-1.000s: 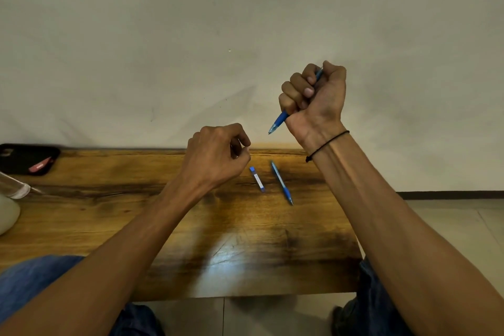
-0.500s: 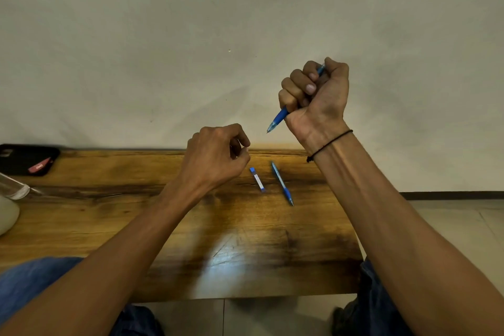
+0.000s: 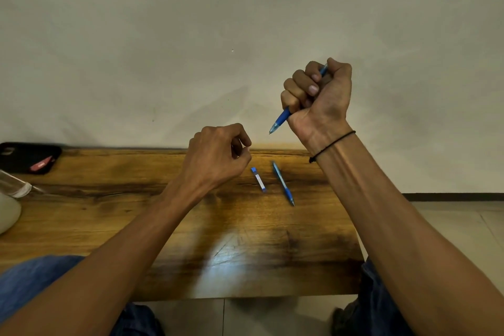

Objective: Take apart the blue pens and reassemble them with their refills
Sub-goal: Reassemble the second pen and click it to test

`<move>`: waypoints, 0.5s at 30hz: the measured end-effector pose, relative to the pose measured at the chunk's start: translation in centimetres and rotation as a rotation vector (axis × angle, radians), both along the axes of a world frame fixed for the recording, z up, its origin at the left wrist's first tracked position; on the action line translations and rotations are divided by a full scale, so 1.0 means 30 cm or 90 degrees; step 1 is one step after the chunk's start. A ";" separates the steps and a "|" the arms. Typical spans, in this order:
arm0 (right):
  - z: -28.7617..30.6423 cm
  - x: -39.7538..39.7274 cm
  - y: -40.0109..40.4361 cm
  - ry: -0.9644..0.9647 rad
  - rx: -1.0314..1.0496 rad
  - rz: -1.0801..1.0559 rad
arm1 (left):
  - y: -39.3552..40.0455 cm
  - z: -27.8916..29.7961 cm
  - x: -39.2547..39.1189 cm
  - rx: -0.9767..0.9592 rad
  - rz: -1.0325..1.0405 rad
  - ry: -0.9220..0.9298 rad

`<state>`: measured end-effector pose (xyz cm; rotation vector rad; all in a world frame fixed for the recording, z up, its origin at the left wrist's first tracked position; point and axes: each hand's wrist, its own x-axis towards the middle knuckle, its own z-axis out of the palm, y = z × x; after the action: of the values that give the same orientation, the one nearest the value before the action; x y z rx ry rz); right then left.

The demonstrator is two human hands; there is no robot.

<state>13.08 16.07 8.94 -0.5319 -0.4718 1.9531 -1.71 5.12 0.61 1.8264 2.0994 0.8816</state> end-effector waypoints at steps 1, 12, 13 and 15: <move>0.000 0.002 0.002 0.000 0.000 -0.001 | 0.001 0.000 0.001 -0.001 0.000 -0.001; -0.004 0.006 0.006 0.005 -0.013 -0.001 | 0.005 0.000 0.006 -0.005 0.002 0.000; -0.005 0.006 0.007 0.005 -0.014 -0.002 | 0.006 -0.002 0.007 -0.005 0.002 0.000; -0.008 0.007 0.008 0.001 -0.015 -0.001 | 0.007 -0.005 0.007 -0.003 0.000 0.000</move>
<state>13.29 16.30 8.71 -0.5445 -0.4476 1.9590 -1.51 5.31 0.46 1.8238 2.0997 0.8750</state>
